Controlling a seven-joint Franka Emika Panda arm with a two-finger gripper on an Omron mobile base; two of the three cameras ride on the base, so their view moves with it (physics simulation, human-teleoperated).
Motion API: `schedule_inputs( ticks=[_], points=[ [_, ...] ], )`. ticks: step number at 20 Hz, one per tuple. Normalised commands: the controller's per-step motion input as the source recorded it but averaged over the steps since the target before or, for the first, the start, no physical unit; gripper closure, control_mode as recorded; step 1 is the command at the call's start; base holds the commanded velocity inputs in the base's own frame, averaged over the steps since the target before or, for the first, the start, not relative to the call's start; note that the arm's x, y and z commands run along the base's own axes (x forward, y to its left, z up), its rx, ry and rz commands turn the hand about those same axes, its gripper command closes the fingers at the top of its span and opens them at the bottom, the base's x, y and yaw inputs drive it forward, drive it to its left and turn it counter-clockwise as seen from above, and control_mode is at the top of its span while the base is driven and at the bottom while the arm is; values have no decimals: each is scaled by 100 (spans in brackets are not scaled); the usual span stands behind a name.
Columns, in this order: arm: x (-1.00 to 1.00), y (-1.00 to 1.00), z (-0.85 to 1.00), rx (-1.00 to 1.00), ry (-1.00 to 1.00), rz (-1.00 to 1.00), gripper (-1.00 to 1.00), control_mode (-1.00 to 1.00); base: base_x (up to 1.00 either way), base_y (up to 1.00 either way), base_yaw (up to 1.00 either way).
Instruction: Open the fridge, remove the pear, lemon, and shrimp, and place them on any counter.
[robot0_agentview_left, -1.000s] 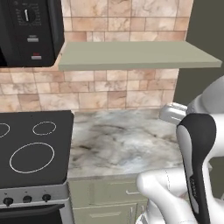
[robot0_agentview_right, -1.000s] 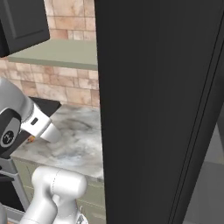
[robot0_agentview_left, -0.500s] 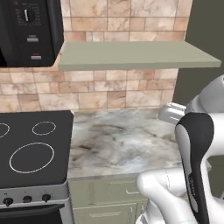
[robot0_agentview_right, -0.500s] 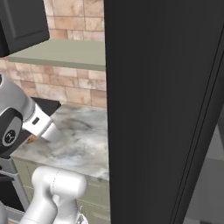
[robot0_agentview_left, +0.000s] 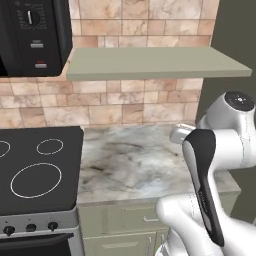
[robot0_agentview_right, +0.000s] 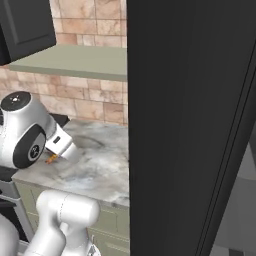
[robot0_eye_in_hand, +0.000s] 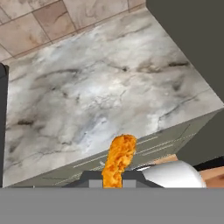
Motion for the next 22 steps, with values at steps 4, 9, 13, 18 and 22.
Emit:
schedule_inputs(
  ticks=[4, 9, 13, 18, 22],
  points=[
    [67, 3, -36, 0, 5, 0, 100, -100, 0, 0, 0],
    [69, 1, -38, 0, 10, 0, 100, -100, 0, 0, 0],
    [75, 1, -47, 0, 15, 0, 100, -100, 0, 0, 0],
    [84, 7, -61, 0, 10, 0, 100, -100, 0, 0, 0],
    [82, 8, -74, 0, 7, 0, 100, -100, 0, 0, 0]
  ],
)
